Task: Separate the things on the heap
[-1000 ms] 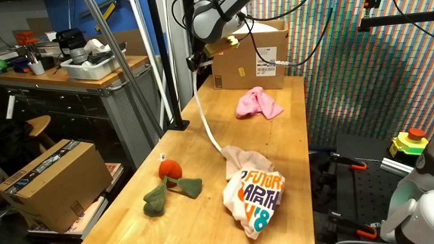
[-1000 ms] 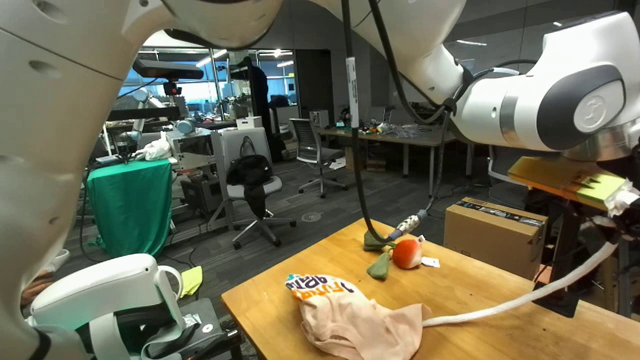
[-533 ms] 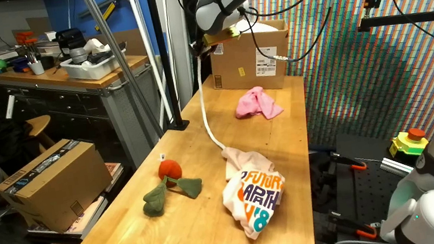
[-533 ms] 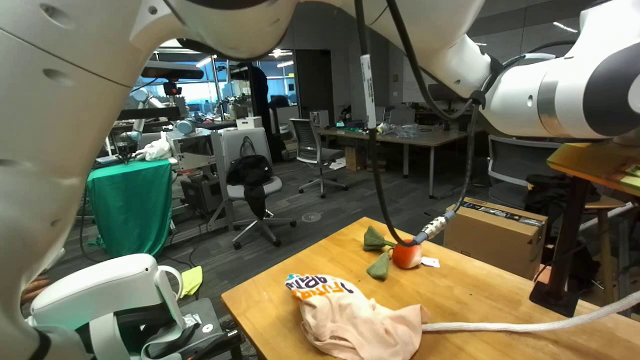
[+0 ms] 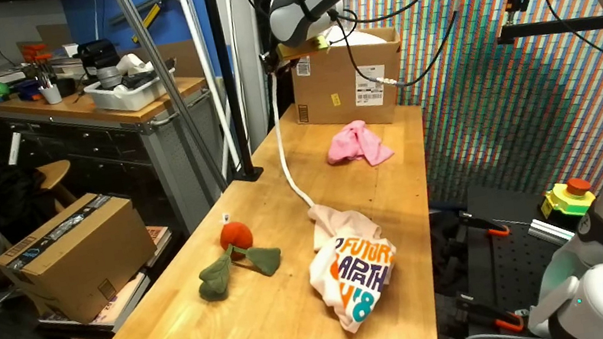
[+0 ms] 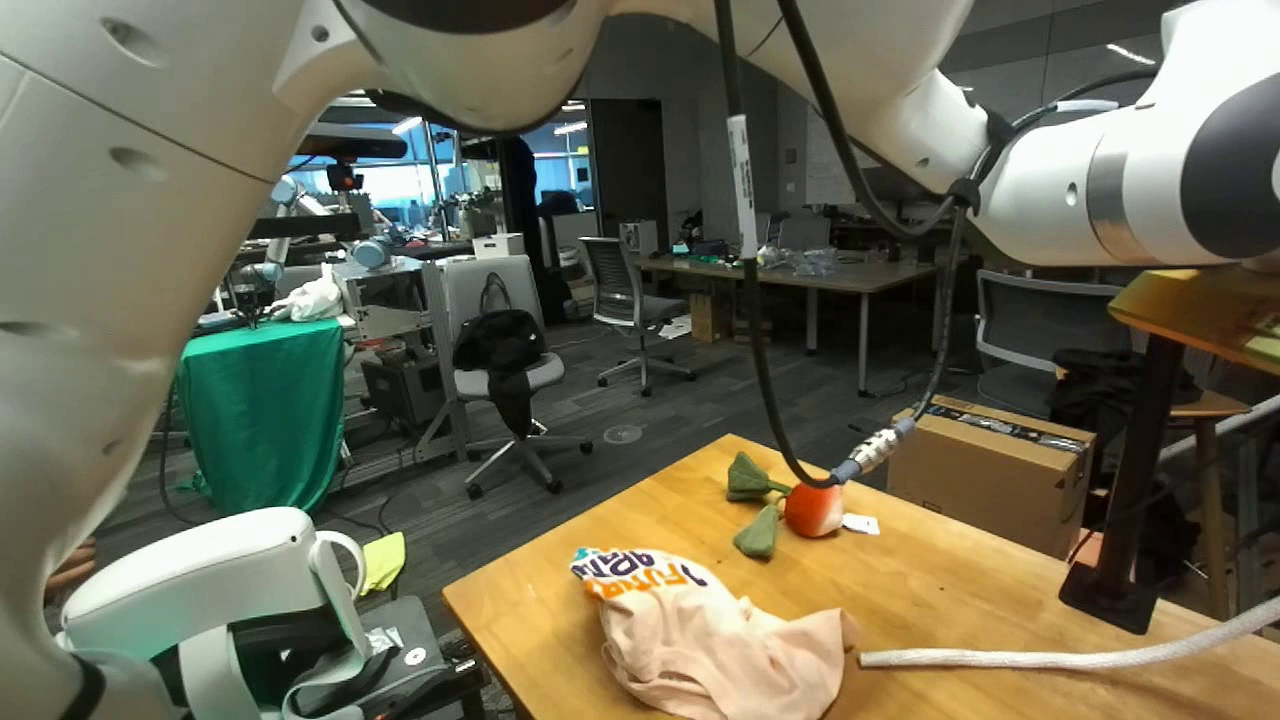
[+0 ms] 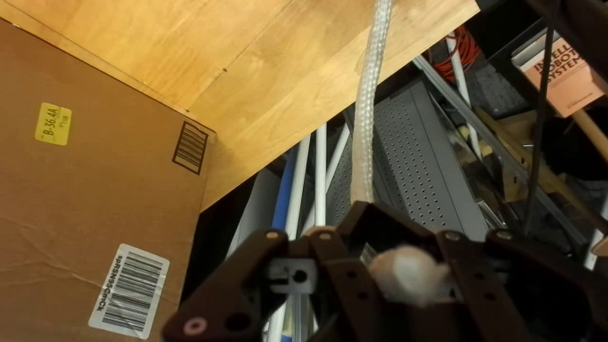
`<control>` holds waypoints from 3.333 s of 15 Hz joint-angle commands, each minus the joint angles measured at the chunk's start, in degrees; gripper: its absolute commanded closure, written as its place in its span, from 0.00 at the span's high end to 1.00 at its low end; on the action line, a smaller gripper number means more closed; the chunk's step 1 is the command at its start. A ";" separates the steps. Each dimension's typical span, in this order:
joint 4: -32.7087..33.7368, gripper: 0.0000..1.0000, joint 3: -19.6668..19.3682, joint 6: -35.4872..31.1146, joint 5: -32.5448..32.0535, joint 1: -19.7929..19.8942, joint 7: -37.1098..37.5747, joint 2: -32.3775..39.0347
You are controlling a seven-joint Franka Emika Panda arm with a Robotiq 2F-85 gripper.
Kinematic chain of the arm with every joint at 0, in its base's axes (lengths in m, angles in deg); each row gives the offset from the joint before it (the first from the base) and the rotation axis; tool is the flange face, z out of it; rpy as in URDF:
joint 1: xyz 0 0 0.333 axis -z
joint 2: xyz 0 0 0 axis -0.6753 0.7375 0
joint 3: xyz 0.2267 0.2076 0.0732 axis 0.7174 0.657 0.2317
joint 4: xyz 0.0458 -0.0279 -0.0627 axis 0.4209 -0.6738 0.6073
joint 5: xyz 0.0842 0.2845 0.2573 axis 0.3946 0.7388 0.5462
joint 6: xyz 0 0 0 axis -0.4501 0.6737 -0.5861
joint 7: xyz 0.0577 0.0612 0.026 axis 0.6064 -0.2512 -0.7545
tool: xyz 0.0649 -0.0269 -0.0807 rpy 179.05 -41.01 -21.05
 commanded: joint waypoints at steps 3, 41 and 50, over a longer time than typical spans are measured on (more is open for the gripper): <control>3.35 0.03 -2.94 -3.22 -0.77 -1.59 4.33 1.31; -12.16 0.03 3.19 -3.93 -0.67 -1.67 -7.03 0.63; -28.90 0.03 8.83 -4.64 -0.54 -1.46 -16.75 -6.50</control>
